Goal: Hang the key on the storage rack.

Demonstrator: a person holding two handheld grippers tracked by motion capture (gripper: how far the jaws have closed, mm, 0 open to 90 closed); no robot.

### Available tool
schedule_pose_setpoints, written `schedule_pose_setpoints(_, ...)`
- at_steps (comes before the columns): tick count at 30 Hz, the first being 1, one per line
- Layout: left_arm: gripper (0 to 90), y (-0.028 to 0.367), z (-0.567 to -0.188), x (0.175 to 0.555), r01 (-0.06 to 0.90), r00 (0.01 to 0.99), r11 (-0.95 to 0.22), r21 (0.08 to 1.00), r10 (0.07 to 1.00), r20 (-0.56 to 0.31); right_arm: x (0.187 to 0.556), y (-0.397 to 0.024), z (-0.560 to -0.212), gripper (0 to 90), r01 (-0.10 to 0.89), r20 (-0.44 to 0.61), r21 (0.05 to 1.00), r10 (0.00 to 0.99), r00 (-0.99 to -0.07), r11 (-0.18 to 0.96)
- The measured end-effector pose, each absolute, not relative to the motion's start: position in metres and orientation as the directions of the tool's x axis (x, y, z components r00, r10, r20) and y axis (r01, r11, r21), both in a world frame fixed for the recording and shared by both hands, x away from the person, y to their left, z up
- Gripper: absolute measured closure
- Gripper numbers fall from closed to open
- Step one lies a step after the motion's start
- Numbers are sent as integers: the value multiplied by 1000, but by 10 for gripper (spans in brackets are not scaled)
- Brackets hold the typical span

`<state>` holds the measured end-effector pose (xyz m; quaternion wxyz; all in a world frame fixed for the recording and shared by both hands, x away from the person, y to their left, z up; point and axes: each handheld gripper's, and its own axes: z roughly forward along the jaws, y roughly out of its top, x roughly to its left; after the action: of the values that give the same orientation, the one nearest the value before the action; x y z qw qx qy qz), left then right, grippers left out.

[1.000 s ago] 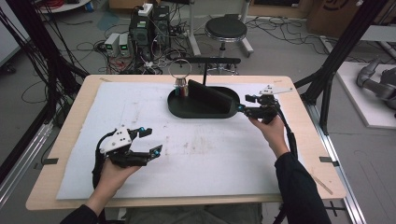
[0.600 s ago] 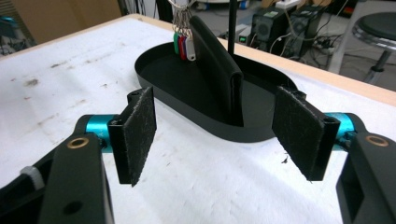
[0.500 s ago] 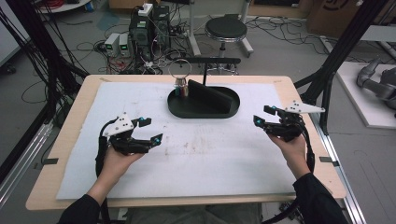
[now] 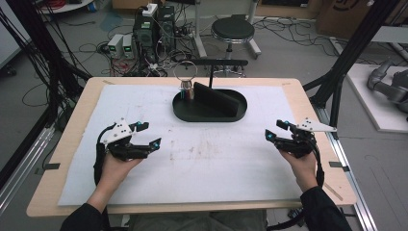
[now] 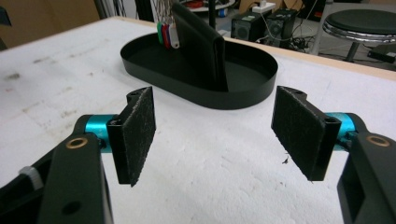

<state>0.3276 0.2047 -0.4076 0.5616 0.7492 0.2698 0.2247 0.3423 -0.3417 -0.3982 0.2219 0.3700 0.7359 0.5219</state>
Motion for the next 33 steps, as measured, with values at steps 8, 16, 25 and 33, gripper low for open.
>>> schedule_pose_setpoints(8, 235, 219, -409, 322, 156, 726, -203, 967, 687, 27, 343, -344, -402, 306, 327, 57, 926, 785, -617, 189)
schedule_pose_setpoints(16, 235, 219, -413, 322, 166, 725, -219, 961, 688, 32, 345, -345, -403, 306, 332, 59, 924, 786, -615, 191)
schedule_pose_setpoints(25, 235, 216, -414, 322, 167, 729, -224, 960, 684, 33, 346, -350, -403, 305, 334, 57, 924, 797, -601, 186)
schedule_pose_setpoints(33, 235, 217, -414, 322, 171, 727, -225, 959, 686, 32, 345, -350, -403, 304, 340, 59, 922, 800, -597, 186)
